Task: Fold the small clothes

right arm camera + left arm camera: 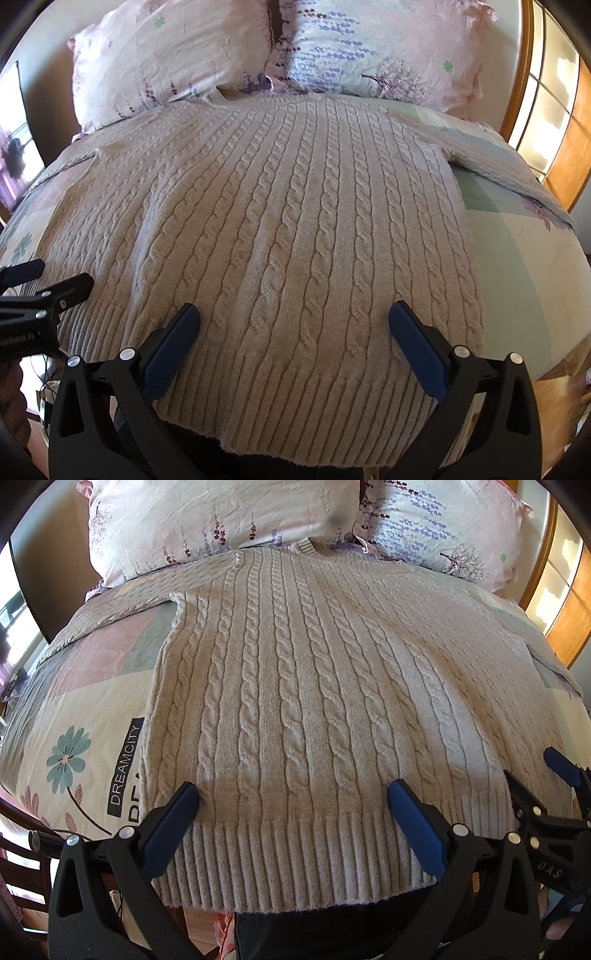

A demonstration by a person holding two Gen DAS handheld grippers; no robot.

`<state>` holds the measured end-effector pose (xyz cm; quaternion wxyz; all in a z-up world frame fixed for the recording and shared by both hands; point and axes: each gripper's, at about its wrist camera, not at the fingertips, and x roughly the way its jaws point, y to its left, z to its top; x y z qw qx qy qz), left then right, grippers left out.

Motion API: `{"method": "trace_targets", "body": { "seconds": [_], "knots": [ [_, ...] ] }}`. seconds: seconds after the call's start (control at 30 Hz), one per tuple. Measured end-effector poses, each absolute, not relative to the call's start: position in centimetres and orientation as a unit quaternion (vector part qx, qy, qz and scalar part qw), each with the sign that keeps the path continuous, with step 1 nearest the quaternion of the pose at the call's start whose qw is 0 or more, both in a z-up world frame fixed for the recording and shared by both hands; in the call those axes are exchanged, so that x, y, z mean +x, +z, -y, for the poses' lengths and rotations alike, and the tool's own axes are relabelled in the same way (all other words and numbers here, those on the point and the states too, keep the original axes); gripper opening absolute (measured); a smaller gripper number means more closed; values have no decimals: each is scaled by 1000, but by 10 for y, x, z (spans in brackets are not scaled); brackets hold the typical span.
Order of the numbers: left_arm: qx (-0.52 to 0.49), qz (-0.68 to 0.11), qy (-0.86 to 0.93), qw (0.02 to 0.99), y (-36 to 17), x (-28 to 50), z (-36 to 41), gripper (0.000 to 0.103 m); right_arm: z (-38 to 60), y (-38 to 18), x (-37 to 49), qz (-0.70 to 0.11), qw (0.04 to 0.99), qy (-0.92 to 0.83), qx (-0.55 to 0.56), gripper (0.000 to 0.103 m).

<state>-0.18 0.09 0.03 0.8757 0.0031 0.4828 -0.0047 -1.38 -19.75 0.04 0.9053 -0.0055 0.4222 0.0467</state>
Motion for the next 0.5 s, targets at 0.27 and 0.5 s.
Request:
{"method": "trace_targets", "body": {
  "seconds": [0.27, 0.5],
  "knots": [
    [-71, -440, -17, 895, 29, 36, -68, 101, 356, 58, 29, -345, 925, -16, 160, 102],
    [-162, -395, 25, 904, 32, 90, -164, 101, 589, 28, 65, -315, 822, -236, 411, 62]
  ]
}}
